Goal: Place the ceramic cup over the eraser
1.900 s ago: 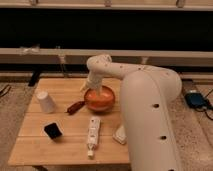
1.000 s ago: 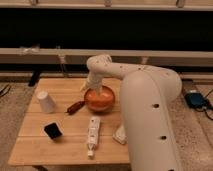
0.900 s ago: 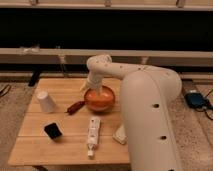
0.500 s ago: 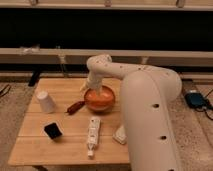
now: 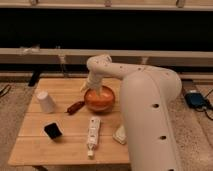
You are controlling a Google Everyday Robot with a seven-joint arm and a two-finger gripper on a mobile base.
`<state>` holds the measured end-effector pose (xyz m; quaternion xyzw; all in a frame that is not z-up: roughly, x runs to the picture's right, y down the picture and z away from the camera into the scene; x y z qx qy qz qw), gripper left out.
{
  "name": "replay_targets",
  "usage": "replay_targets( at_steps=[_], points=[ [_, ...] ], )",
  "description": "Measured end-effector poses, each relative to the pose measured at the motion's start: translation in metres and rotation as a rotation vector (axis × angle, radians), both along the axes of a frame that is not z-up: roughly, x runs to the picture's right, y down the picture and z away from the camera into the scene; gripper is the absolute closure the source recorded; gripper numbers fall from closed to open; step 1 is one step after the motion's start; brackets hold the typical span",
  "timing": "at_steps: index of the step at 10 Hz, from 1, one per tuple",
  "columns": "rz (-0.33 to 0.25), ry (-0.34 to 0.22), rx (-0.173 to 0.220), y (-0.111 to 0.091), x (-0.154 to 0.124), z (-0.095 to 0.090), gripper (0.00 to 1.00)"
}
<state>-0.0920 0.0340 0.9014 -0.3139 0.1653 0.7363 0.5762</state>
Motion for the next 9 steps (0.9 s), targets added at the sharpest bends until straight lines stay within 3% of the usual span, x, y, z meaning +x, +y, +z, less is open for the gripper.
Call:
replay_targets(
  at_steps=[5,9],
  points=[
    [-0.017,-0.013,0.000,-0.006,0.000,0.002,0.20],
    [-0.126,-0.109,0.019,-0.038,-0.035,0.003,0.20]
  ],
)
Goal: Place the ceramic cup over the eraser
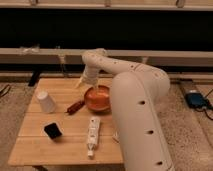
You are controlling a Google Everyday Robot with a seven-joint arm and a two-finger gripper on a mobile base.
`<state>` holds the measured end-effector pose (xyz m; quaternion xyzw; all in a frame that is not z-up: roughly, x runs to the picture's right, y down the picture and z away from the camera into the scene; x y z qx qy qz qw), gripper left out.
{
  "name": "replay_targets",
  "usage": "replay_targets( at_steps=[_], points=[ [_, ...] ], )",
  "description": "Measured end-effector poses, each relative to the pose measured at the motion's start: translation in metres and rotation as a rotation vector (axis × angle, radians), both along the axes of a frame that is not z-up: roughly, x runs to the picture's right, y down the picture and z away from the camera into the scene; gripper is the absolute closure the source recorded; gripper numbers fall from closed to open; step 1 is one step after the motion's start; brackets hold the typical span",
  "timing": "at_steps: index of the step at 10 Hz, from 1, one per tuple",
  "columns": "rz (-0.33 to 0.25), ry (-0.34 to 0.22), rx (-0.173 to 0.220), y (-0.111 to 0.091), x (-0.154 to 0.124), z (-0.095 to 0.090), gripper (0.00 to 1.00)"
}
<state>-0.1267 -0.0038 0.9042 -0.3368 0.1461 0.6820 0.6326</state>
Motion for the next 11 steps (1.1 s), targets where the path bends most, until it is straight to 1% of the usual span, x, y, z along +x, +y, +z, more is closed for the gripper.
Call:
replay_targets(
  at_steps=[2,3,6,7,9,11],
  points=[
    [-0.045,-0.049,0.007,-0.007,-0.022,-0.004,0.20],
    [-0.077,-0.084,0.013,-0.008,-0.040,-0.008,0.20],
    [-0.155,-0.165,0.026,0.008,-0.075,-0.027,0.20],
    [-0.190,-0.204,0.029,0.018,-0.095,-0.033,0.20],
    [-0.212,-0.229,0.033,0.022,-0.105,-0.035,0.20],
    [-0.239,-0.269,0.049,0.021,-0.123,-0.039,0.20]
  ],
)
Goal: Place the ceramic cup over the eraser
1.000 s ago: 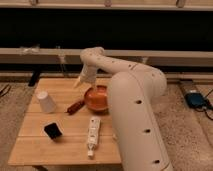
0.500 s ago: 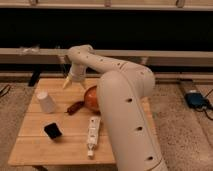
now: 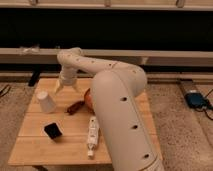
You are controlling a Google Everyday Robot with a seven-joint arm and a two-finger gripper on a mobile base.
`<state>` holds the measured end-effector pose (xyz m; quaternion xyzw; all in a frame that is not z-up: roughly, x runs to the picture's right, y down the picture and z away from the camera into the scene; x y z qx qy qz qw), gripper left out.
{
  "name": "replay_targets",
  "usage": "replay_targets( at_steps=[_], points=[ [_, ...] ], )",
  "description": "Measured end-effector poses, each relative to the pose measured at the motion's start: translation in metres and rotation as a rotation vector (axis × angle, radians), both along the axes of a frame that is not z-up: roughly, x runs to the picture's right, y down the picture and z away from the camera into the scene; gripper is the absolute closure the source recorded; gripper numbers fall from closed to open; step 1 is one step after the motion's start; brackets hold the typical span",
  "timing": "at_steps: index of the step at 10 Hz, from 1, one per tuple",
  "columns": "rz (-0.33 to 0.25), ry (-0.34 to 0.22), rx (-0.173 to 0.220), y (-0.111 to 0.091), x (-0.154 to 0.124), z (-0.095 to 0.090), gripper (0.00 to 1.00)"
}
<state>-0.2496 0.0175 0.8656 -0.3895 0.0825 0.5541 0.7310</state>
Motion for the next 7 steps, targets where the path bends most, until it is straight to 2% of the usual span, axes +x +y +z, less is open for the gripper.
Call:
replay_targets(
  at_steps=[5,7],
  points=[
    [-0.033,-0.077,0.056,-0.030,-0.028,-0.023,0.20],
    [-0.059,-0.104,0.060,-0.030,-0.032,-0.031,0.20]
  ],
)
